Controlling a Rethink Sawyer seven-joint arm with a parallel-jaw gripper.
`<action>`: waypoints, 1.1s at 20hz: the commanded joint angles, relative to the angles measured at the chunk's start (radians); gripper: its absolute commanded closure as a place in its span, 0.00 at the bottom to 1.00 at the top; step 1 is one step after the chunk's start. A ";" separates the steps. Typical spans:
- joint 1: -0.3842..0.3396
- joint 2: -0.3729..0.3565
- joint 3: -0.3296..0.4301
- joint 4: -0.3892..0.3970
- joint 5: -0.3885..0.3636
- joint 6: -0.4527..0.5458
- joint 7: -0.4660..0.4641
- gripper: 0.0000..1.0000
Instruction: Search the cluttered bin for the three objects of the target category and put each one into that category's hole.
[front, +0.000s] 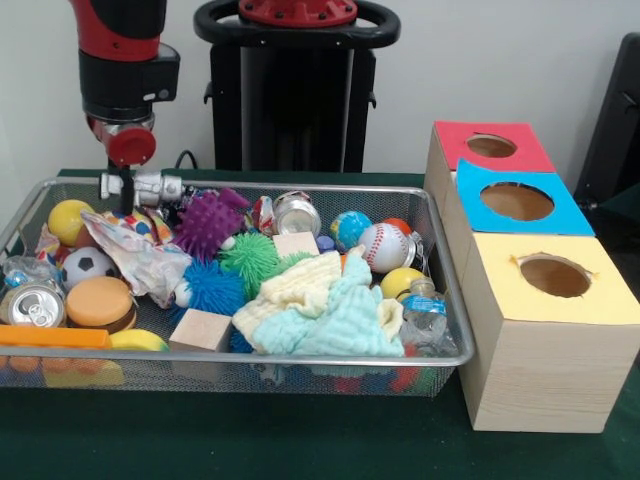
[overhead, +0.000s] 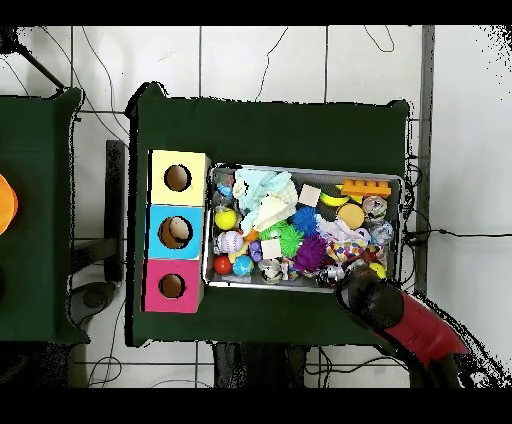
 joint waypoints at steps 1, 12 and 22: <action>-0.039 0.058 0.060 0.047 -0.080 0.091 -0.041 0.00; -0.085 0.086 0.092 -0.004 -0.152 0.074 -0.052 0.00; -0.207 0.063 0.185 -0.080 -0.294 0.099 -0.190 0.00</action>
